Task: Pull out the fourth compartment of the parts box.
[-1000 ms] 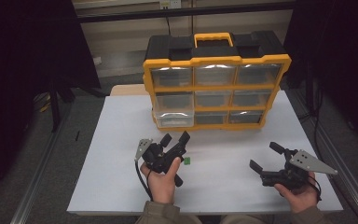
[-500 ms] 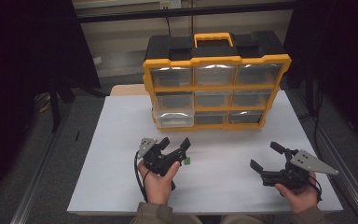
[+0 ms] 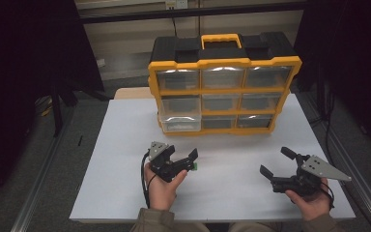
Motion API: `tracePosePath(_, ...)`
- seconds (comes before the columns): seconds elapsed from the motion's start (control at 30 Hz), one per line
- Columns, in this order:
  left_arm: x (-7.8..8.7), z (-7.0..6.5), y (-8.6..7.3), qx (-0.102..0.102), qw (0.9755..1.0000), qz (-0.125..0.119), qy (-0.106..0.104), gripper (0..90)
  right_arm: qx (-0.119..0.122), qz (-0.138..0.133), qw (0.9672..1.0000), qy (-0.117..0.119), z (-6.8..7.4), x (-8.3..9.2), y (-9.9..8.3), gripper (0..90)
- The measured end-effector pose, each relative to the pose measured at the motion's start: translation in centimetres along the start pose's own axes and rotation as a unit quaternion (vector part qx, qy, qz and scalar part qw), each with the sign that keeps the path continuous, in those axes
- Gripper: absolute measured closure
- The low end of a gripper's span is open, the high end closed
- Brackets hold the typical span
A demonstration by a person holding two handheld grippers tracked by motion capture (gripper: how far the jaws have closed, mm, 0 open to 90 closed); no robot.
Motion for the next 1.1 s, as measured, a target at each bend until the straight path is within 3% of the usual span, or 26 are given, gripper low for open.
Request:
tracePosePath(0.1,-0.2,0.0,-0.2,0.002,1.0,0.007,-0.006,9.5,-0.002,-0.002,1.0,-0.001,0.0,0.1,0.0,0.9)
tracePosePath(0.17,-0.3,0.0,-0.3,-0.01,0.9998,0.015,-0.011,9.5,-0.004,-0.003,1.0,0.0,0.0,0.1,0.1,0.8)
tracePosePath(0.53,-0.5,0.5,-0.9,-0.021,0.9993,0.031,0.0,8.5,-0.004,-0.004,1.0,-0.003,0.0,0.1,0.1,0.9)
tracePosePath(1.1,-1.6,0.4,-1.7,-0.038,0.9973,0.063,-0.003,8.7,-0.004,-0.004,1.0,-0.004,-0.2,0.4,0.0,0.8)
Point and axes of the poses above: each handheld gripper's, and its own axes: x roughly backward along the jaws, y roughly out of its top, z roughly to its left, the point moved 4 cm from there along -x, roughly forward along the jaws, and after that the axes turned 10 degrees about y, right-handed, at the moved point
